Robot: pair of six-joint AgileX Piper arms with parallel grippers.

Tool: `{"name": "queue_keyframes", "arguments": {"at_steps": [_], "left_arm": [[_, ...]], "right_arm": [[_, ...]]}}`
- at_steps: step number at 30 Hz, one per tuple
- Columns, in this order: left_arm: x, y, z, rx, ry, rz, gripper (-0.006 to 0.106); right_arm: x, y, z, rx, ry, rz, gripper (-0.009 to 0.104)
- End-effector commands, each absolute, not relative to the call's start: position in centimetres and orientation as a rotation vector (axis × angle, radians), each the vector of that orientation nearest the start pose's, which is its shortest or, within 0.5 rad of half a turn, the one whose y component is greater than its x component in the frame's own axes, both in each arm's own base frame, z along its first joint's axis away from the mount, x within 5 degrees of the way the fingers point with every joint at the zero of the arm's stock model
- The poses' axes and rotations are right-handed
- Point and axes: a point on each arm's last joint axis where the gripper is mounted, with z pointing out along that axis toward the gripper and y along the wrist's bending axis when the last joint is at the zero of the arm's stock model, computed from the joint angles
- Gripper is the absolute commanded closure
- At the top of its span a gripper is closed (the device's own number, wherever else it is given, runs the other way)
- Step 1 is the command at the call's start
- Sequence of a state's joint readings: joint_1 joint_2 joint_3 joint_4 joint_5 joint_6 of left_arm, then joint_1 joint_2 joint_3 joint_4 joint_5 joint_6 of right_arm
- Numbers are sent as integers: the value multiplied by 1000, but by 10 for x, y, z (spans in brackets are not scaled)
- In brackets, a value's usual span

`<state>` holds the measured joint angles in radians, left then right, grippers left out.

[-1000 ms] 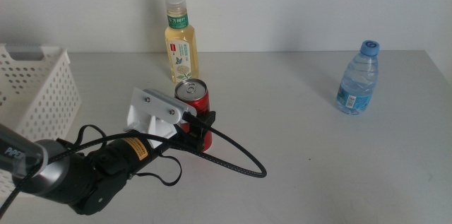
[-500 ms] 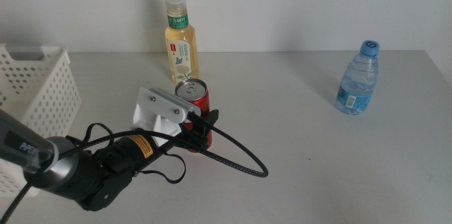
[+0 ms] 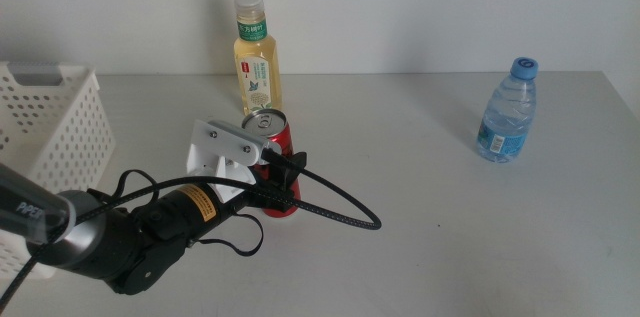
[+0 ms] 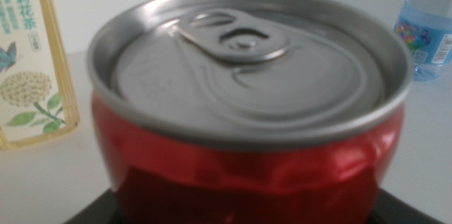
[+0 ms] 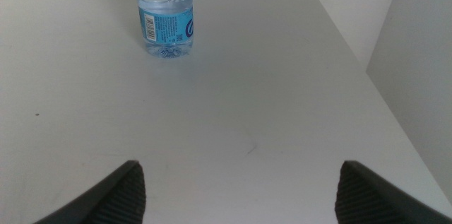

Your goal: Use arms to grab the bottles and put them into the dustbin to the left of the table.

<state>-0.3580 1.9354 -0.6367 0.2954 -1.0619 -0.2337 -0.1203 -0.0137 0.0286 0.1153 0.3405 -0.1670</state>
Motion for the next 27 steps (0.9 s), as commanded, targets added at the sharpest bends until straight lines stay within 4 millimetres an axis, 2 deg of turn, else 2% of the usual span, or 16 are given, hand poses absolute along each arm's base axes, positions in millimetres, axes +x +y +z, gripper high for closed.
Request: {"name": "queue_keyframes", "arguments": {"at_steps": [1,7,19,27], "left_arm": [[304,-140,162,397,1629,-599,102],[293,-135,195,467,1701,-516,102],[270,-110,277,392,1818,-338,102],[261,-89,332,288,2027,-145,102]], "right_arm": [[53,-4,184,24,1736,-110,1],[53,-4,184,24,1736,-110,1],[53,-4,184,24,1736,-110,1],[53,-4,184,24,1736,-110,1]]}}
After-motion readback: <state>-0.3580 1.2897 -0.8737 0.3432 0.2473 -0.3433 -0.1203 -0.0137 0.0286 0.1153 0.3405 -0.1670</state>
